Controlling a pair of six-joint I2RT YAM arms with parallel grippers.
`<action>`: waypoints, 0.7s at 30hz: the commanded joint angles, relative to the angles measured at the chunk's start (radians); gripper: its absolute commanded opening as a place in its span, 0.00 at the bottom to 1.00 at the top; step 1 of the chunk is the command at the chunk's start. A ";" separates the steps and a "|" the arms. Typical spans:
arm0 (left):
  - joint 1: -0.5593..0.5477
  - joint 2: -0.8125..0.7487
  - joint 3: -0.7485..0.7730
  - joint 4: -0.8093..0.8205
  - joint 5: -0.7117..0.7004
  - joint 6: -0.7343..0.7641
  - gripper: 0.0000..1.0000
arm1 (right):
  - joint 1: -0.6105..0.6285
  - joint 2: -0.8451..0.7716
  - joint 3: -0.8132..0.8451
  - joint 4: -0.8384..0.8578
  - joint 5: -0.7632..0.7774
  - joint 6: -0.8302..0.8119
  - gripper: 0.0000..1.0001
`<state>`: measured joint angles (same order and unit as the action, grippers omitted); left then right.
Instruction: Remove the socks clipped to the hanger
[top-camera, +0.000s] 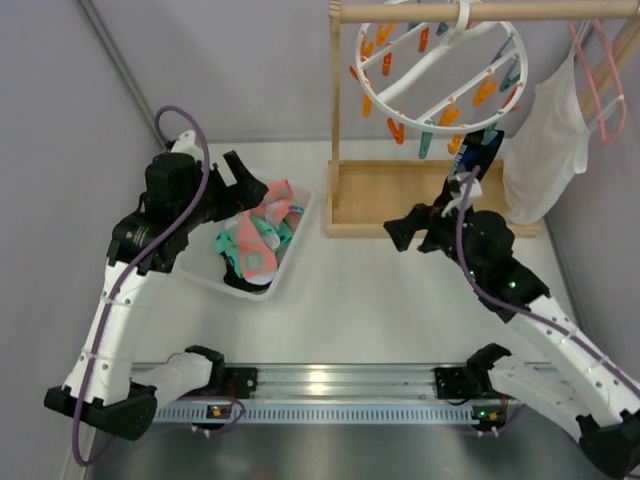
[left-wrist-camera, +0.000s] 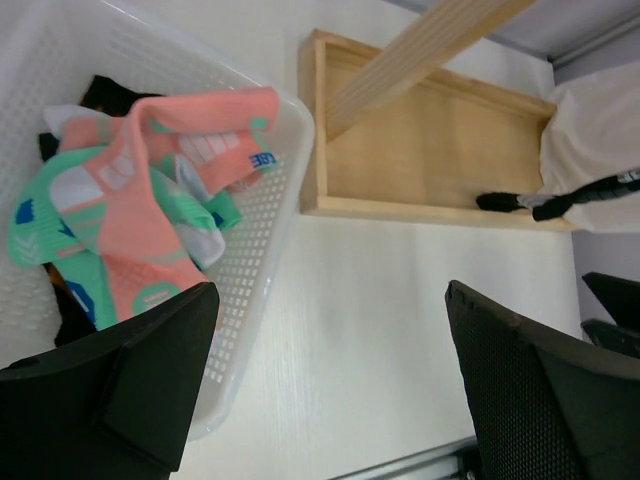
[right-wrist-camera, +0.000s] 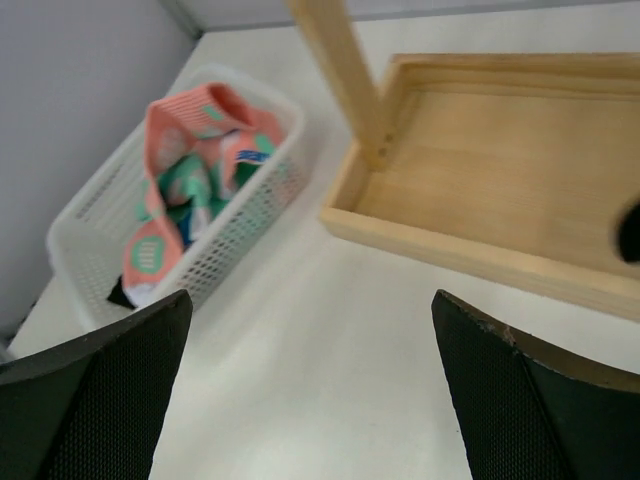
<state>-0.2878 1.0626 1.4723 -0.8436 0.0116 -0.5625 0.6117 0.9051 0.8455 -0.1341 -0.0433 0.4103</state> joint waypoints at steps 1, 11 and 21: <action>-0.074 0.017 0.005 0.100 0.047 -0.025 0.99 | -0.127 -0.164 -0.097 -0.146 0.101 0.008 0.99; -0.317 0.103 0.039 0.098 -0.021 -0.004 0.98 | -0.643 -0.100 -0.183 0.025 -0.079 -0.022 0.99; -0.317 0.057 -0.012 0.097 0.036 0.084 0.99 | -0.889 0.159 -0.275 0.725 -0.591 -0.148 1.00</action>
<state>-0.6029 1.1587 1.4651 -0.7994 0.0216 -0.5217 -0.2478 0.9890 0.5549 0.2775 -0.3733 0.3141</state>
